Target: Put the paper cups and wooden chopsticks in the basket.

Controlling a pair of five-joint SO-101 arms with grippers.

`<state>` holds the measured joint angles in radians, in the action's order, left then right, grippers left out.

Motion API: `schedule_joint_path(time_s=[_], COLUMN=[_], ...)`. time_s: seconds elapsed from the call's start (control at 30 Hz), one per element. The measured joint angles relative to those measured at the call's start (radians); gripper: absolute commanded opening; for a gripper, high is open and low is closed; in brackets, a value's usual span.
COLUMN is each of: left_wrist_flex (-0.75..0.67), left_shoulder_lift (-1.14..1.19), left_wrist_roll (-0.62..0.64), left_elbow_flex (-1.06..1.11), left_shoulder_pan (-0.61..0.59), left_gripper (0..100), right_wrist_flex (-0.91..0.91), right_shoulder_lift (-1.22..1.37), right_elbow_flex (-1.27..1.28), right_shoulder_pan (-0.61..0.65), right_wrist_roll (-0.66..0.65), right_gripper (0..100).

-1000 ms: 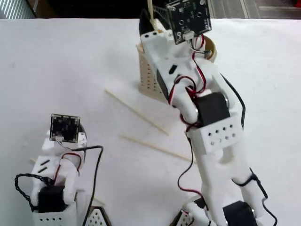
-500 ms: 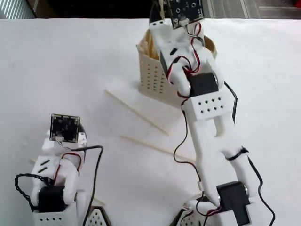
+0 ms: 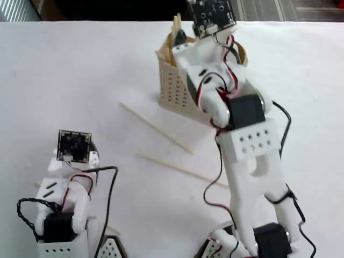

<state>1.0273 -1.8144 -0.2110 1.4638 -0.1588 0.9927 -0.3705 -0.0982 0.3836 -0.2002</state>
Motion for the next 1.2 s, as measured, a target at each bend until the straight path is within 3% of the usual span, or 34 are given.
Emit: schedule_joint_path(time_s=[0.3, 0.5, 0.7, 0.93, 1.2], left_wrist_flex=[0.0, -0.031, -0.032, -0.032, -0.032], left_shoulder_lift=[0.0, 0.0, 0.0, 0.0, 0.0], left_wrist_roll=[0.0, 0.0, 0.0, 0.0, 0.0], left_elbow_flex=[0.0, 0.0, 0.0, 0.0, 0.0], left_shoulder_pan=[-0.003, -0.086, -0.11, -0.11, -0.11], left_gripper=[5, 5, 5, 5, 5], right_wrist_flex=[0.508, 0.651, 0.525, 0.273, 0.075], right_shoulder_lift=[-0.008, 0.104, 0.163, 0.241, 0.41], right_elbow_flex=[-0.002, 0.104, 0.348, 0.559, 0.585], right_shoulder_pan=[0.095, 0.198, 0.322, 0.385, 0.387], right_wrist_roll=[-0.021, -0.118, -0.121, -0.123, -0.123], right_gripper=[6.6, 6.9, 17.8, 15.9, 15.9])
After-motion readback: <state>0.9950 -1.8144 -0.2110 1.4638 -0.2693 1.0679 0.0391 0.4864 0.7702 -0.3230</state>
